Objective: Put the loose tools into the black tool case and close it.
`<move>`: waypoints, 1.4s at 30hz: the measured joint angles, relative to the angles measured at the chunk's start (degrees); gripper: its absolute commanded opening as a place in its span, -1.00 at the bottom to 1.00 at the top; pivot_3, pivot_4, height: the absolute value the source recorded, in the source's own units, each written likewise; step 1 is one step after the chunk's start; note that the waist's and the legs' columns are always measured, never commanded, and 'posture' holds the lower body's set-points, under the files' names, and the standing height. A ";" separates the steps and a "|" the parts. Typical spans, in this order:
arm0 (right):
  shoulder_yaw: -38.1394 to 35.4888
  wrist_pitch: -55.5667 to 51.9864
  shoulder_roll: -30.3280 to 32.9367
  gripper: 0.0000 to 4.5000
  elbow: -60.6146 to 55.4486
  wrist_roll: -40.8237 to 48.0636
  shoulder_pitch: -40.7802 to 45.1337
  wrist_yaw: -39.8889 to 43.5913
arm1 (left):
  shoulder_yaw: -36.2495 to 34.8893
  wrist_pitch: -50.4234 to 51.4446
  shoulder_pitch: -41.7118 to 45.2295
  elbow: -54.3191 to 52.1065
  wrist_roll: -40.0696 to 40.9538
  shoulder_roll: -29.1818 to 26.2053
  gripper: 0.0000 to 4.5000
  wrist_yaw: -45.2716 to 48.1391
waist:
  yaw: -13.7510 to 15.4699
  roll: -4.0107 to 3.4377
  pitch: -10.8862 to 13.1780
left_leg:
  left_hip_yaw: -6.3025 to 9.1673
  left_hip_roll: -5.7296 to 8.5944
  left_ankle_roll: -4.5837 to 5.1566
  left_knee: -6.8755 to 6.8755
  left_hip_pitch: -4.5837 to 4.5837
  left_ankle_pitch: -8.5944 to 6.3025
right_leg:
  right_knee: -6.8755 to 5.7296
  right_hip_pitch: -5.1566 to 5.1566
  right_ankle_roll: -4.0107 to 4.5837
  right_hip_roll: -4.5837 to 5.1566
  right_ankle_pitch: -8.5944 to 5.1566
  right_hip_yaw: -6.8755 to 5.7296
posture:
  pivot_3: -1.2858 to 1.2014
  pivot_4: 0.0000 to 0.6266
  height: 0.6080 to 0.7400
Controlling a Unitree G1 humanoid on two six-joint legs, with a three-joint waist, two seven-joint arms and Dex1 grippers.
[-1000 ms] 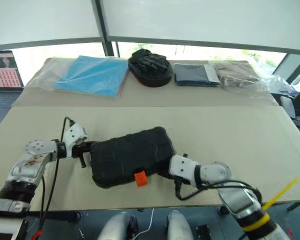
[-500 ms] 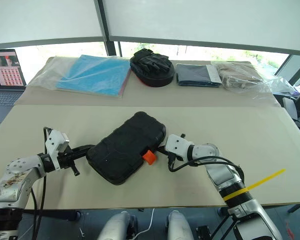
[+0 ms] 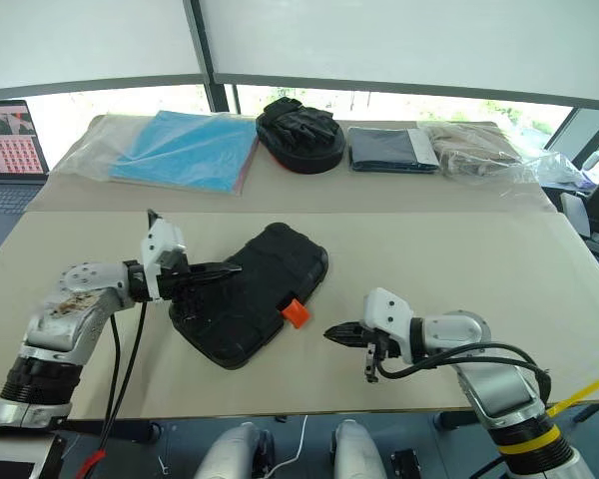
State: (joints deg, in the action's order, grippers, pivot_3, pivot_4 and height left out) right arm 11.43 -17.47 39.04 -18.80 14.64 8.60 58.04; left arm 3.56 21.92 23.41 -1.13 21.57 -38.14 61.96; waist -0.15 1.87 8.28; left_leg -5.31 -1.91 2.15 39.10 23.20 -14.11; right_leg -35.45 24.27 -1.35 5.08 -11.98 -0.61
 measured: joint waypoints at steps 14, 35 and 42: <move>5.48 -0.30 -3.90 -1.00 3.13 -3.76 7.61 -1.30 | 1.56 -2.23 -0.05 -0.54 -2.40 0.38 -1.00 -0.01 | 0.27 0.00 0.00 | 0.01 0.02 0.01 0.01 0.00 0.00 | -0.01 -0.02 -0.05 0.07 -0.03 0.01 | 0.03 -0.52 1.00; 7.09 5.39 -9.97 -1.00 13.19 -7.01 13.24 -0.80 | 0.90 -2.08 -0.84 -0.67 -2.48 0.33 -1.00 -0.10 | -0.68 -0.01 0.00 | 0.02 -0.01 -0.04 0.04 -0.12 0.03 | -0.39 0.03 0.02 0.04 -0.07 0.05 | 0.03 -0.52 1.00; 5.48 6.04 -11.11 -1.00 10.43 -4.83 13.32 -0.86 | 0.93 -3.81 -1.67 -0.66 -2.78 0.34 -1.00 -0.10 | -0.69 -0.02 -0.01 | -0.01 -0.02 -0.04 0.02 -0.26 0.03 | -0.42 -0.05 0.06 0.06 -0.09 0.07 | 0.03 -0.52 1.00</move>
State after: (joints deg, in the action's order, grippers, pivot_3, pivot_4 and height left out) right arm 16.91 -11.43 27.93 -8.37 9.80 21.92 57.18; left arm 4.49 18.11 21.74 -1.79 18.79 -37.80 61.86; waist -0.83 1.85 8.27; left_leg -5.32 -1.93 2.11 39.12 22.95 -14.08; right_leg -35.87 24.22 -1.29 5.15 -12.07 -0.54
